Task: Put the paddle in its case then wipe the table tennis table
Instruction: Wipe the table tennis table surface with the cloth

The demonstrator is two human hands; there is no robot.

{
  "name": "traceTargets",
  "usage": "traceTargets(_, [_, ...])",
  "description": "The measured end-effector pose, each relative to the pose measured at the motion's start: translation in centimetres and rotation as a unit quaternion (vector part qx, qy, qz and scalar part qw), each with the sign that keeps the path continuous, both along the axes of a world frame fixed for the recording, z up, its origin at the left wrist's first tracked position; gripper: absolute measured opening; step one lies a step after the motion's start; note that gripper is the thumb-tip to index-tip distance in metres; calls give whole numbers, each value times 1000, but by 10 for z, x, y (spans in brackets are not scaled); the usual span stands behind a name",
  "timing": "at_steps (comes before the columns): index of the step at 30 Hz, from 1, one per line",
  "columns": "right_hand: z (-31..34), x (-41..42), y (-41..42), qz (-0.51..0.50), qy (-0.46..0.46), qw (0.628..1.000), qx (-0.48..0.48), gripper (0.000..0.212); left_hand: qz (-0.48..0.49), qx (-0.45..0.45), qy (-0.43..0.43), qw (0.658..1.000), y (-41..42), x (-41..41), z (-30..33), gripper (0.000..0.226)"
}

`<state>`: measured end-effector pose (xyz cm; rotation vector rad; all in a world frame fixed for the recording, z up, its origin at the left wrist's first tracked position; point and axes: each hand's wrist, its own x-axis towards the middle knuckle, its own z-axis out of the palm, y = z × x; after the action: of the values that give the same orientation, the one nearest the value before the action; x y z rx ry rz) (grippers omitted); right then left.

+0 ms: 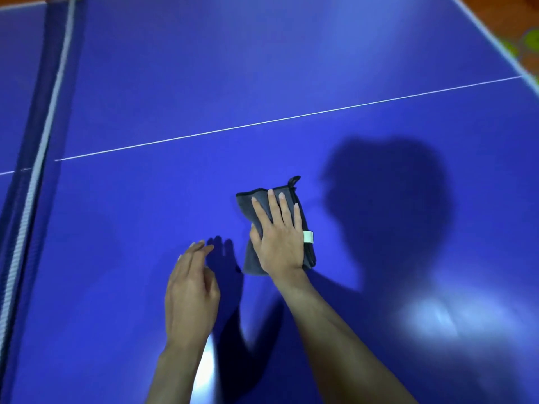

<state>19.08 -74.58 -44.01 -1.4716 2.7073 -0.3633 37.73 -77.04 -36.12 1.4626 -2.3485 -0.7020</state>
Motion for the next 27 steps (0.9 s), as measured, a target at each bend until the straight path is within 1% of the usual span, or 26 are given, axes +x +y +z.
traceTargets(7, [4, -117, 69, -42, 11, 999, 6, 64, -33, -10, -9, 999, 25, -68, -4, 44])
traceTargets(11, [4, -171, 95, -73, 23, 997, 5, 63, -47, -3, -6, 999, 32, -84, -6, 45])
traceTargets(14, [3, -189, 97, -96, 22, 995, 0, 61, -52, -4, -4, 999, 29, -84, -7, 46])
traceTargets(16, [0, -186, 90, -104, 25, 994, 13, 62, -47, -2, -3, 999, 25, -80, -9, 47])
traceTargets(20, [2, -157, 60, -114, 29, 993, 5, 64, -54, 2, 2, 999, 15, -70, -10, 48])
traceTargets(23, [3, -116, 21, -76, 34, 996, 32, 66, -55, -1, 3, 998, 2, -53, -8, 48])
traceTargets(27, [3, -52, -36, -60, 17, 998, 13, 68, -31, -7, 0, 999, -26, -15, -4, 46])
